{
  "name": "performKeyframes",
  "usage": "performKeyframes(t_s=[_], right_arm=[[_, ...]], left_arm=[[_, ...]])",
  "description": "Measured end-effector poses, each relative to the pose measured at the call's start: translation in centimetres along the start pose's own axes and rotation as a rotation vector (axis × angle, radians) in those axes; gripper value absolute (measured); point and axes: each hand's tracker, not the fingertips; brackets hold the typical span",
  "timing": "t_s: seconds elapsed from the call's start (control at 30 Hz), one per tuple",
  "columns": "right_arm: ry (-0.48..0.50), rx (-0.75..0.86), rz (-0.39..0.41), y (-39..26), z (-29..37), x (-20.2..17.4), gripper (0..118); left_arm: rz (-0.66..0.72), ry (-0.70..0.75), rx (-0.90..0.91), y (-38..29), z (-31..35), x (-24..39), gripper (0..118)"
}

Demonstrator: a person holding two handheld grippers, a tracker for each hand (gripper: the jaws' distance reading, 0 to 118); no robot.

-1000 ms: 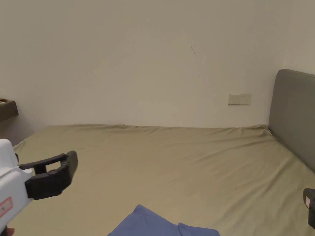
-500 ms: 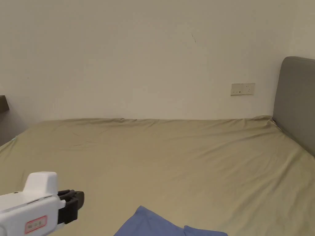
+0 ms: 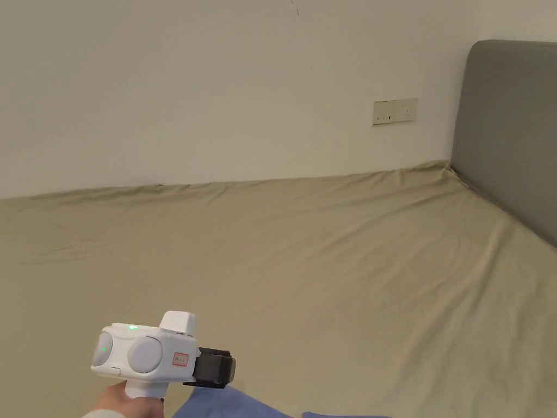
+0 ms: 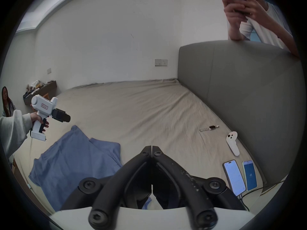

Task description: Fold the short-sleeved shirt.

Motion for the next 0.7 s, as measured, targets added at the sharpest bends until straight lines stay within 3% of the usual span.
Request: performKeyframes(t_s=[0.2,0.23,0.3,0.37,0.4,0.43,0.57,0.7], right_arm=[[-0.005,-0.069,0.004,-2.2,-1.7,0.2,1],[-0.006,-0.072,0.010,-2.4,-1.8,0.2,1],[-0.008,-0.077,0.008,-2.5,-1.7,0.1,1],[-0.002,-0.078,-0.002,-2.5,-1.8,0.1,1],[-0.003,-0.078,-0.003,-2.5,-1.9,0.1,1],[-0.002,-0.075,-0.004,-2.5,-1.7,-0.2,1],[0.044,-0.074,-0.057,-2.7,-1.2,-0.5,1],[0.057,-0.084,-0.054,-3.1,-0.7,-0.2,1]], left_arm=[[-0.157,0.014,-0.204,-3.8,-7.0,1.5,111],[-0.164,0.033,-0.116,-4.2,-6.7,1.7,113],[-0.055,-0.010,-0.105,-4.6,-6.3,1.5,105],[-0.040,-0.008,-0.089,-4.6,-5.2,1.5,71],[-0.030,-0.038,-0.072,-4.7,-4.5,1.2,40],[-0.014,-0.085,-0.058,-4.7,-3.9,1.2,1],[0.001,-0.085,-0.097,-6.6,-2.0,2.0,1],[-0.004,-0.104,-0.057,-8.4,2.4,2.6,1]])
